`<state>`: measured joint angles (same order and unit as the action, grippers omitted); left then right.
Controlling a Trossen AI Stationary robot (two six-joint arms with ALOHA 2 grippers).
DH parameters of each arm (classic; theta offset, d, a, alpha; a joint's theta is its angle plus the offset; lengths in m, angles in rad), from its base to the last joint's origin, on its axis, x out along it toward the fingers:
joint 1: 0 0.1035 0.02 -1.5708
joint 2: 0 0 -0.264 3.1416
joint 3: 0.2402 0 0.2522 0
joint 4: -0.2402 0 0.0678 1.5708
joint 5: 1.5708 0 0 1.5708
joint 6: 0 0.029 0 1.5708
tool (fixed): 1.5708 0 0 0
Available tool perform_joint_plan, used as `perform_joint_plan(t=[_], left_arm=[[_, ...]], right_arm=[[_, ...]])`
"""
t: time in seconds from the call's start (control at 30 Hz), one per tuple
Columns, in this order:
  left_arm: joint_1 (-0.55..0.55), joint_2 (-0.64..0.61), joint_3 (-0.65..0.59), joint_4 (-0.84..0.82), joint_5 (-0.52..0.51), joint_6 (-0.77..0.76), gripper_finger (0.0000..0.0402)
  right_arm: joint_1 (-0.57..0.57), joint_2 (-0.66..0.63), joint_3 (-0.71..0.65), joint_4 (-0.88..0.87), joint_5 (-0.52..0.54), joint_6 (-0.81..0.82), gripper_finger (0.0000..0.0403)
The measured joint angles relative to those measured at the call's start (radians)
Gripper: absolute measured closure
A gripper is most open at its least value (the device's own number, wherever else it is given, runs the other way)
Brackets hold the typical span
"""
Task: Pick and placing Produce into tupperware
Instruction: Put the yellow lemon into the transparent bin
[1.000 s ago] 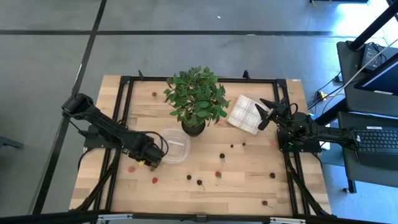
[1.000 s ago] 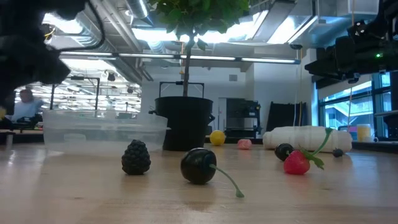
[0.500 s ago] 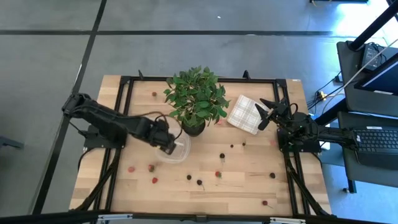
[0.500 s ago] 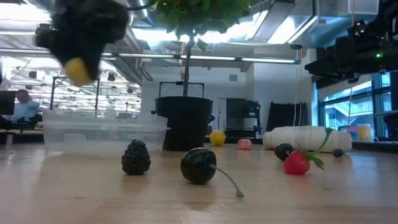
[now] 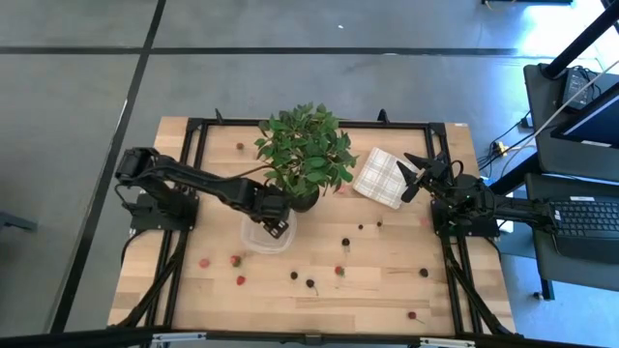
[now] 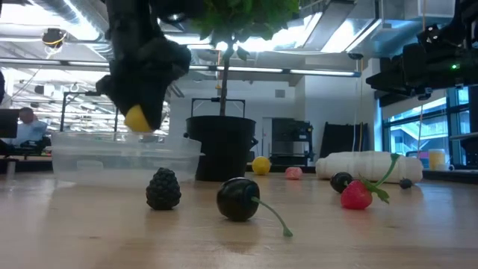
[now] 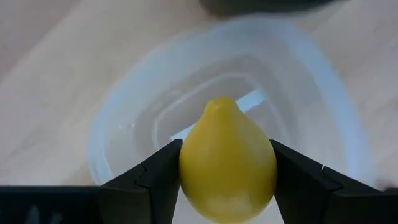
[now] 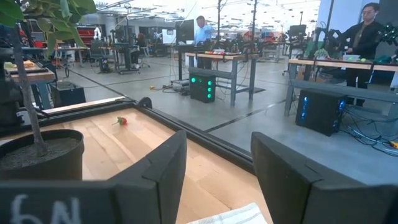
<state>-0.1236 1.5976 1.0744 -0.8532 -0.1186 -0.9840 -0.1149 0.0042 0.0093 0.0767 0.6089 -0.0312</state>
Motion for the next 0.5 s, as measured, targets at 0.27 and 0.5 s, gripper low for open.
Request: perform_joint_plan(t=[0.27,0.5], left_arm=[[-0.036,0.068,0.0,0.027,0.026,-0.016,0.0196],[-0.068,0.112,0.0,0.042,0.021,-0.049,0.0196]], right_arm=[[0.0,0.0,0.0,0.0,0.0,0.0,0.0221],[0.0,0.0,0.0,0.0,0.0,0.0,0.0221]])
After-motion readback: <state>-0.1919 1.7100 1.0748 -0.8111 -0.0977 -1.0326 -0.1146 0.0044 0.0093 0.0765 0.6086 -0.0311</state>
